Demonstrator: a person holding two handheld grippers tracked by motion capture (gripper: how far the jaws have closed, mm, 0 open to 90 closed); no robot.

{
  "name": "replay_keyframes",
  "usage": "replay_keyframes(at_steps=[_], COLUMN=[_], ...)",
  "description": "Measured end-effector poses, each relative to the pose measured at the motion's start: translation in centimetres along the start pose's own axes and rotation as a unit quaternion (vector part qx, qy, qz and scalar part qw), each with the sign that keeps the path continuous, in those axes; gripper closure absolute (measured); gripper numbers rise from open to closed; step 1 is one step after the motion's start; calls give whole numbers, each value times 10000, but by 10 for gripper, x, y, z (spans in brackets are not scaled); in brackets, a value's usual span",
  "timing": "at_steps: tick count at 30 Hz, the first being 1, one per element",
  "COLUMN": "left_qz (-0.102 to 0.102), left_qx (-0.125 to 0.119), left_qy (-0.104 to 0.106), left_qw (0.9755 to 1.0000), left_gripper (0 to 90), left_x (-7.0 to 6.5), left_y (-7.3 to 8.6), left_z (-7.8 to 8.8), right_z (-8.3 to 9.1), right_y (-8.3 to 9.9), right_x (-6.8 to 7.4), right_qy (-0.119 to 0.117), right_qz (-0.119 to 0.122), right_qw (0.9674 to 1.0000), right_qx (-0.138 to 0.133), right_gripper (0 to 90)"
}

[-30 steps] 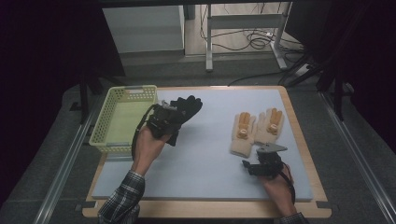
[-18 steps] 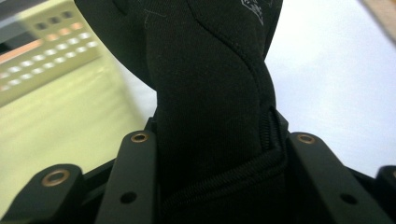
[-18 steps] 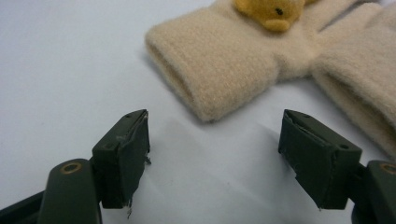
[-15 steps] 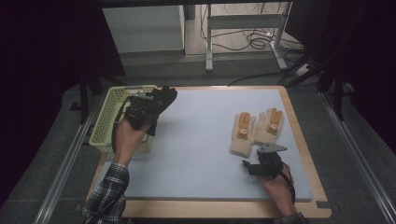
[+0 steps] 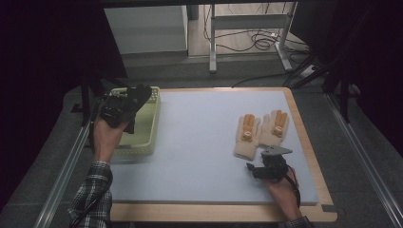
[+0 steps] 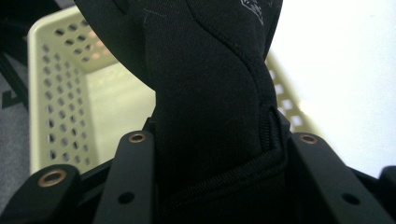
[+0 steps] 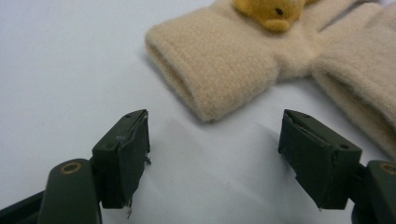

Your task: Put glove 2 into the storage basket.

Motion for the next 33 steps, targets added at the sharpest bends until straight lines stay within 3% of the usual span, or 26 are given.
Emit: replay_keyframes(at_steps=[10,19,29,32,33], left_qz=[275,411,707,774,757], left_qx=[153,594,1203,1383,1383], left_qy=[-49,-115,-365,-432,-461], left_qw=[9995,9973,9895,9864,9864], left_gripper=[588,579,540,403,347], left_x=[39,58,73,75,75], left_y=[17,19,28,31,30], left_z=[-22,-45,-67,-70,-70], right_z=[0,0,0,0,0], right_y=[0,0,0,0,0], right_x=[0,0,0,0,0], right_qy=[-3,-4,-11,-9,-9], right_qz=[-5,-5,-9,-8,-9], right_qw=[10000,10000,10000,10000,10000], right_qx=[0,-2,-4,-3,-3], right_gripper=[243,243,243,243,243])
Point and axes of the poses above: each handheld gripper's, and its own axes: z roughly backward along the jaws, y roughly out of its underside, x roughly to its left, the point moved 4 cm from there along -z, roughly forward along the jaws, and after that the axes turned 15 degrees about y, right-handed, at the moved point
